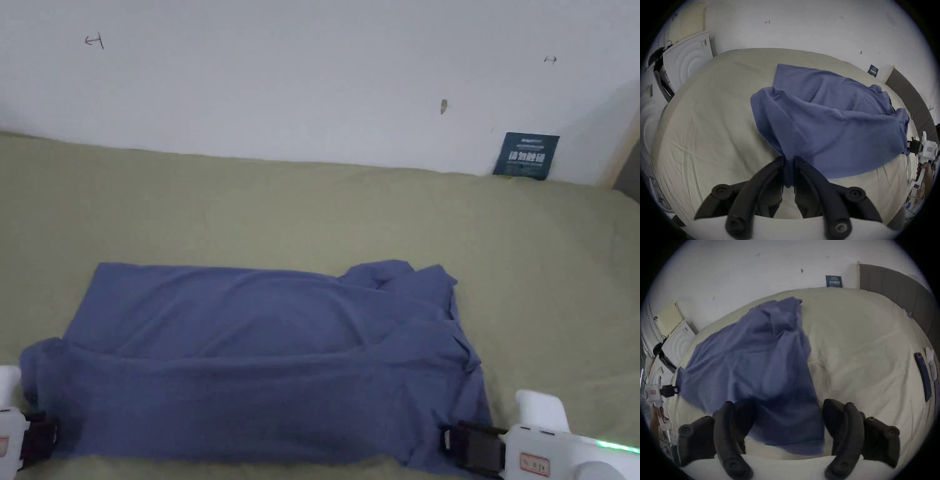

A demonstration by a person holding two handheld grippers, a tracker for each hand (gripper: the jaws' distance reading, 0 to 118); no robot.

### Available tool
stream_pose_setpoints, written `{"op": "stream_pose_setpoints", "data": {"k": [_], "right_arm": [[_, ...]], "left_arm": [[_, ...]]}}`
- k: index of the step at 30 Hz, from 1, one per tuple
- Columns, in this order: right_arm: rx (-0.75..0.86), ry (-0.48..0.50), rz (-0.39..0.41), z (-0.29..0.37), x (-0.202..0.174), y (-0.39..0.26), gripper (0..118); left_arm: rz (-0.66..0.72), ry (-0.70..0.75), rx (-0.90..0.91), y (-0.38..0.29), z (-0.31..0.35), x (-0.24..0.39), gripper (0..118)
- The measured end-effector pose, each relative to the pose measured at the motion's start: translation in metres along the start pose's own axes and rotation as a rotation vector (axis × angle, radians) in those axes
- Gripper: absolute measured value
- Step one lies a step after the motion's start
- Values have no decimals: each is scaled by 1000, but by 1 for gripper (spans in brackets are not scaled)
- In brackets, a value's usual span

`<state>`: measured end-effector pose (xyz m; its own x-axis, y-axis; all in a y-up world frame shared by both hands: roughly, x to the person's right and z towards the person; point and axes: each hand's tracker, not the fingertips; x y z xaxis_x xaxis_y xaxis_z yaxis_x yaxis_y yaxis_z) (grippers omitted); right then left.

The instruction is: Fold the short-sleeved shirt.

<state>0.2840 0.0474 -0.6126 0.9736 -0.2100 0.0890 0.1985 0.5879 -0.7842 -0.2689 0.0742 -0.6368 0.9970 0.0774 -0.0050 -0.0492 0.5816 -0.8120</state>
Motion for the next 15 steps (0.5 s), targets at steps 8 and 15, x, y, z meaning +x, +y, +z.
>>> {"op": "stream_pose_setpoints", "data": {"k": [8,15], "right_arm": [[109,-31,132,45,-20,-4,3],[133,29,159,92,-11,4,3]], "left_arm": [[-12,1,52,-3,25,12,11],[-24,-59,67,-3,59,5,11]]}}
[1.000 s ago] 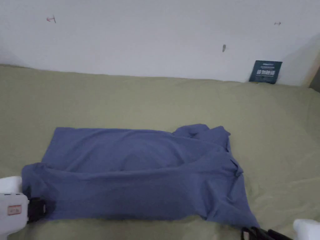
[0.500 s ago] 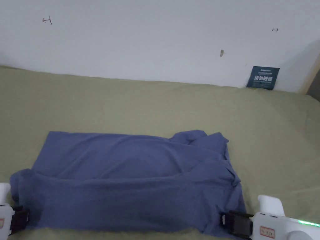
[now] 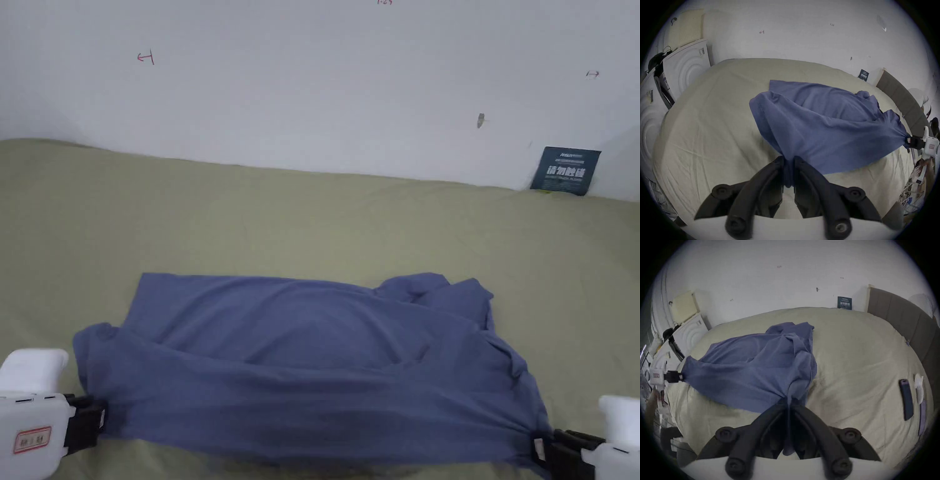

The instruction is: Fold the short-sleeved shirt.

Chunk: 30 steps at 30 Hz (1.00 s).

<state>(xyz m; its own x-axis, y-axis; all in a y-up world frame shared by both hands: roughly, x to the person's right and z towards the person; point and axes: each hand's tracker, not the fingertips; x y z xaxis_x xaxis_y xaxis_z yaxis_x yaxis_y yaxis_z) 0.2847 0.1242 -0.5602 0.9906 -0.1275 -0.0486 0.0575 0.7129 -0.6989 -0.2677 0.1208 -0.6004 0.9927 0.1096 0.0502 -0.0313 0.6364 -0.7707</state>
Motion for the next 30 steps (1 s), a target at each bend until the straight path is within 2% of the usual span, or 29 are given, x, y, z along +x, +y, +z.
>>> {"op": "stream_pose_setpoints", "data": {"k": [3,10,20,23,26,28,29,30], "right_arm": [[17,-23,61,22,-5,4,3],[19,-13,66,74,-11,-2,3],[-195,-41,123,110,-10,-79,3],[-276,-58,108,108,-6,-102,3],[-361,-73,59,102,-3,-118,3],[-349,-71,62,98,-3,-123,3],[-349,-70,58,97,-3,-123,4],[-341,-56,38,98,-1,-122,14]], "left_arm": [[-42,9,14,-2,19,1,11],[-50,-18,-12,-31,71,3,11],[14,-28,-212,-117,109,-4,11],[37,-18,-247,-133,107,-13,11],[66,-27,-281,-145,107,-15,11],[78,-29,-294,-149,102,-16,11],[89,-28,-299,-151,100,-16,11],[107,-31,-301,-151,99,-18,12]]}}
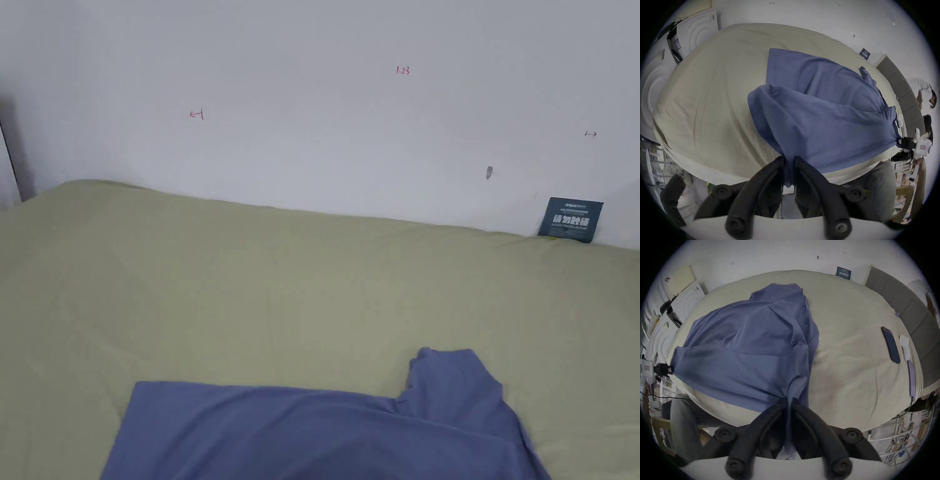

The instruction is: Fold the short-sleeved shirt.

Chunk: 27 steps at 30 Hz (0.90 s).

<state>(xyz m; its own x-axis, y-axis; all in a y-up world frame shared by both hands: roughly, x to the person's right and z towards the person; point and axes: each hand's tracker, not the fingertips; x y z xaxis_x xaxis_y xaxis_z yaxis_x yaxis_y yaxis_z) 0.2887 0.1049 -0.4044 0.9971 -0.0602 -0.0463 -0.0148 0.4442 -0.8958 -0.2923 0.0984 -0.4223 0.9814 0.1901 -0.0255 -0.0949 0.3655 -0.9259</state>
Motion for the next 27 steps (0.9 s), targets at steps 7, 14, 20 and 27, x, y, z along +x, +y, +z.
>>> {"op": "stream_pose_setpoints", "data": {"k": [7,14,20,27], "right_arm": [[269,51,-2,97,1,6,83],[631,-29,85,162,-78,33,80],[711,52,75,163,-141,17,20],[611,127,123,128,-183,-22,1]], "left_arm": [[162,-55,136,-1,74,-7,80],[-162,99,635,15,149,107,76],[-189,102,759,-20,149,181,0],[-250,21,625,-67,129,207,0]]}}
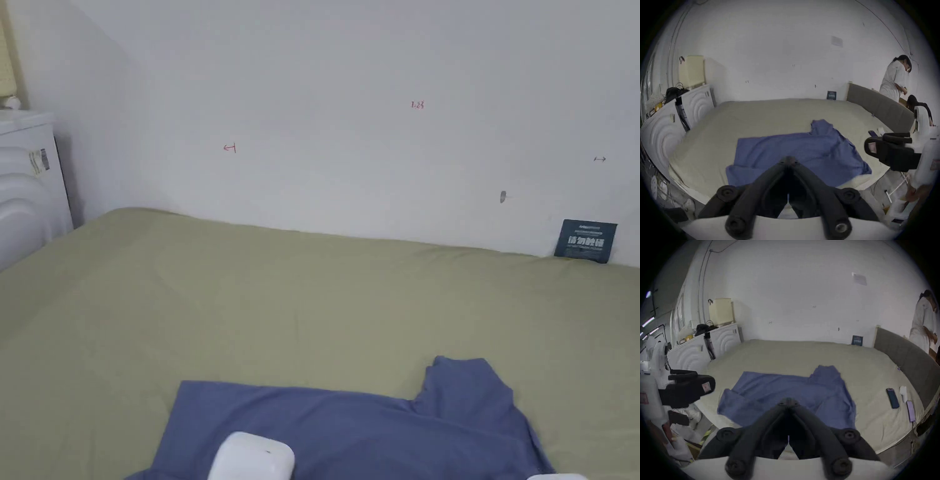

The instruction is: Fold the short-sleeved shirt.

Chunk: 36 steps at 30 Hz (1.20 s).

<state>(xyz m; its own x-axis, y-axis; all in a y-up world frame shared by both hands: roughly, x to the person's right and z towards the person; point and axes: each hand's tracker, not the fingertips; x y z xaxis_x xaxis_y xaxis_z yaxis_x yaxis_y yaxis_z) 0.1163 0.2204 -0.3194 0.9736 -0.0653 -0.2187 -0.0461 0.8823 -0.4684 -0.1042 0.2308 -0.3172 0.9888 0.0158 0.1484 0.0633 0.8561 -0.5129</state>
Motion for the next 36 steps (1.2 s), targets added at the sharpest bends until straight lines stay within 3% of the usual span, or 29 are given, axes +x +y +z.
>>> {"op": "stream_pose_setpoints", "data": {"k": [8,13,15,16,17,18,19,25,28,30,31,32,33,34,35,36], "right_arm": [[-15,-2,-17,-16,11,7,1],[-10,-19,-42,-28,36,23,1],[-20,-35,-54,-35,46,24,1],[-23,-40,-61,-40,52,24,1],[-32,-46,-64,-44,57,25,1],[-53,-57,-68,-49,62,25,1],[-68,-61,-73,-55,69,25,1],[-148,-115,-102,-78,101,24,1],[-163,-125,-109,-90,118,28,1],[-162,-124,-115,-104,134,36,1],[-163,-125,-114,-114,144,43,1],[-169,-113,-114,-129,157,53,1],[-203,-108,-108,-146,168,64,1],[-203,-100,-92,-169,181,75,1],[-215,-72,-81,-195,196,84,4],[-253,-47,-62,-221,210,93,29]], "left_arm": [[105,47,-61,7,-29,-34,0],[193,35,-48,70,-112,-120,3],[253,50,-129,93,-161,-159,26],[307,0,-234,104,-193,-182,57],[331,4,-319,109,-221,-198,99],[340,20,-410,112,-249,-212,117],[337,41,-457,108,-272,-221,118],[313,233,-648,75,-372,-246,118],[292,197,-722,60,-390,-241,111],[254,248,-686,53,-384,-230,78],[220,289,-646,54,-377,-228,73],[240,240,-617,57,-373,-226,59],[234,218,-621,59,-369,-223,23],[225,194,-637,63,-367,-221,2],[254,159,-623,66,-360,-217,3],[247,171,-614,69,-355,-216,3]]}}
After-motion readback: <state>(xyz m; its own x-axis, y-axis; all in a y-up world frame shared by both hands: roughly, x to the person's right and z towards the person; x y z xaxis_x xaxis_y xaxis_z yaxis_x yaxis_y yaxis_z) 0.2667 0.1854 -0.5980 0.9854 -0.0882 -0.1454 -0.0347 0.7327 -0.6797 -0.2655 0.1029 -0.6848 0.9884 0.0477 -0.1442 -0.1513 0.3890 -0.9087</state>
